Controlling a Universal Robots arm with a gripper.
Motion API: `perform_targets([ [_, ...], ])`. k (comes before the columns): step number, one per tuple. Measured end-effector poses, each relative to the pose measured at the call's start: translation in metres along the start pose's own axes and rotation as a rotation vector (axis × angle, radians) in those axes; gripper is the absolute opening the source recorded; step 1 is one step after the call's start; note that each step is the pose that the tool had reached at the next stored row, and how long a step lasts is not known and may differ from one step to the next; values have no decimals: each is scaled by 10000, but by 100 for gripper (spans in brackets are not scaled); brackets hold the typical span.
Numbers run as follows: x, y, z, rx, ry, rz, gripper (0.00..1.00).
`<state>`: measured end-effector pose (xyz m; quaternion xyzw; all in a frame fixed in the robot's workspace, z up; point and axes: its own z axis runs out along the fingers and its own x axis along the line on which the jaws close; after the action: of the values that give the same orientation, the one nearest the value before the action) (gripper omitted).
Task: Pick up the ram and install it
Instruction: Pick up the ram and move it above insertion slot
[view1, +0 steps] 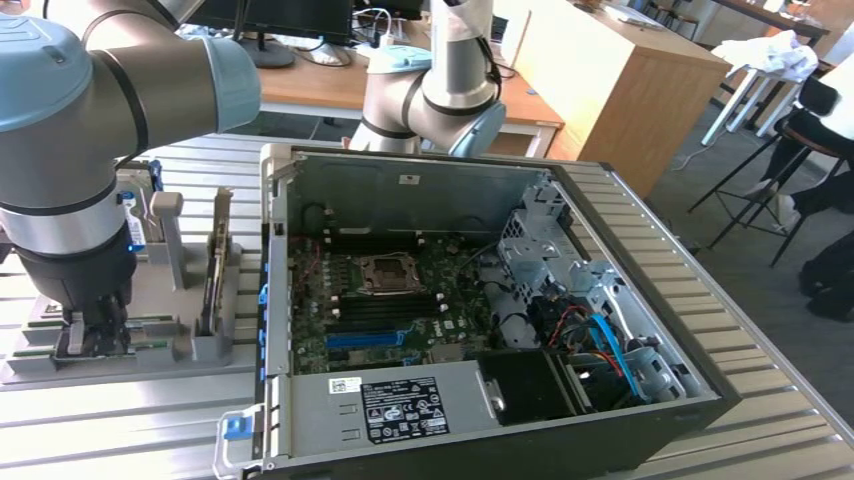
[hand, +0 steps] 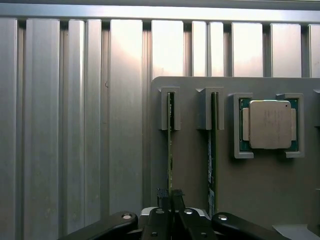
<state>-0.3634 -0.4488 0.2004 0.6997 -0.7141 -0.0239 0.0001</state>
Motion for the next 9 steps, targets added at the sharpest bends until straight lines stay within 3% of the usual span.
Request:
perform_targets([
  [9, -4, -1, 1, 1, 1, -1, 14],
])
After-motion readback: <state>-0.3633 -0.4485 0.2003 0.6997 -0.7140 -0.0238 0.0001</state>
